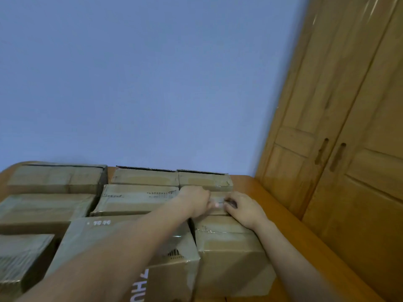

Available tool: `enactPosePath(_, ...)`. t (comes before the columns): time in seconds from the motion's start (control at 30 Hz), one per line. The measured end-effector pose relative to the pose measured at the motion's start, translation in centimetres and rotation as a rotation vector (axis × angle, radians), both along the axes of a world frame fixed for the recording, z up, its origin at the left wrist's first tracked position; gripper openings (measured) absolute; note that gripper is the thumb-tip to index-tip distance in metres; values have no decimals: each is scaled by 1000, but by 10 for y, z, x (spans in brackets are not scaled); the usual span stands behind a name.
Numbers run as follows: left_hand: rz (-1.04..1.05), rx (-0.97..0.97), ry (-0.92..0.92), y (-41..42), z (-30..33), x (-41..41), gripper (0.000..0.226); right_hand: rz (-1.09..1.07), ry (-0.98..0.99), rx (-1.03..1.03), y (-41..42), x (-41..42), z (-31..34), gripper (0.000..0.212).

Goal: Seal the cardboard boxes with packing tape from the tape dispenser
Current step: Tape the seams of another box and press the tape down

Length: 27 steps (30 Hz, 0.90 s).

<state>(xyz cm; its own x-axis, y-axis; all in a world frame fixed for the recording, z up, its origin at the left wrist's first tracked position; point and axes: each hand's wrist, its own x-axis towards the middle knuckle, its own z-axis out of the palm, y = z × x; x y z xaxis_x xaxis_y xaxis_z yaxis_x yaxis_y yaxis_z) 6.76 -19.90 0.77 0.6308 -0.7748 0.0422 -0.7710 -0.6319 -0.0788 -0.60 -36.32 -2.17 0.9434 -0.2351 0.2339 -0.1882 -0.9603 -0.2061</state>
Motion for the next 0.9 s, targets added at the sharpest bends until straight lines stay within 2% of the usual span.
enactPosePath(0.07,-17,-88,64,9,6,10,52,-17,-31,-1,-2,3,1,21)
enactPosePath(0.2,14,-230,19,24,18,36,42,-51,-163,37,-8,14,13,18)
enactPosePath(0.27,61,-252,2,28,21,50,38,-32,-179,0,-10,24,23,22)
enactPosePath(0.33,102,-257,2,29,21,63,39,-25,-105,-42,-9,38,35,33)
enactPosePath(0.53,75,-144,-34,-5,10,86,59,-5,109,-118,-11,73,48,74)
enactPosePath(0.67,78,-114,-43,-35,-5,108,65,7,189,-199,-21,93,43,87)
enactPosePath(0.83,122,-23,-46,-55,-16,133,94,-19,263,-236,-36,120,32,98)
enactPosePath(0.9,118,20,-33,-61,-23,141,90,-8,298,-219,-39,129,25,101)
